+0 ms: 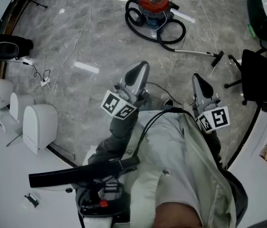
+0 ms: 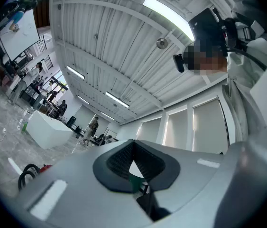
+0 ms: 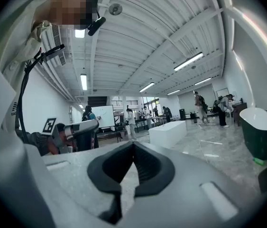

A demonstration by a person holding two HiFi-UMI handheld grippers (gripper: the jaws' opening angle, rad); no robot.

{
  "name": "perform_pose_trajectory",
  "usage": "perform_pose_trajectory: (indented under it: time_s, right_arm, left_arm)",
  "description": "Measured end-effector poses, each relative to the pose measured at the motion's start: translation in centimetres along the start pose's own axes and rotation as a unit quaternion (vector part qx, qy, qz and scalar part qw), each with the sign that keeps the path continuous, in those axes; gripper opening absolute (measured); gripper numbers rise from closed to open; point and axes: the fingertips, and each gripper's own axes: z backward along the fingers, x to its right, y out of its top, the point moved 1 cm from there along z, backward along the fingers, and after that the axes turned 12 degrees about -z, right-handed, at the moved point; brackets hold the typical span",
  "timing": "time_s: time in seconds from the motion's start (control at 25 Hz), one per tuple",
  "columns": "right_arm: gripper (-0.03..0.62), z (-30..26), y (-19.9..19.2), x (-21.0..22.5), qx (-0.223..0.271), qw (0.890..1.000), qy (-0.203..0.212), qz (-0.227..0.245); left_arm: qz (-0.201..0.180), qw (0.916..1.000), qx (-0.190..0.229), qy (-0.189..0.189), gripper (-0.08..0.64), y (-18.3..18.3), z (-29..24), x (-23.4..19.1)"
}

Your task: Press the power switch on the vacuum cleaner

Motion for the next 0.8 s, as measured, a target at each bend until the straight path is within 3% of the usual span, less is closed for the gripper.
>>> perform_pose_trajectory:
  time_s: [0.56, 0.8]
  right_arm:
    - [0.000, 0.2, -0.1, 0.3, 0.003, 1.000, -0.013, -0.003]
    - [0.002, -0.6, -0.4, -0.9, -0.008, 0.997, -0.007, 0.071]
  left_arm:
    - [-0.014, 0.9992, -0.037, 0.000, 0.003, -1.4, -0.5, -0.2]
    - [-0.016, 0.9989, -0.045, -0.001, 0.003, -1.7, -0.5, -0.4]
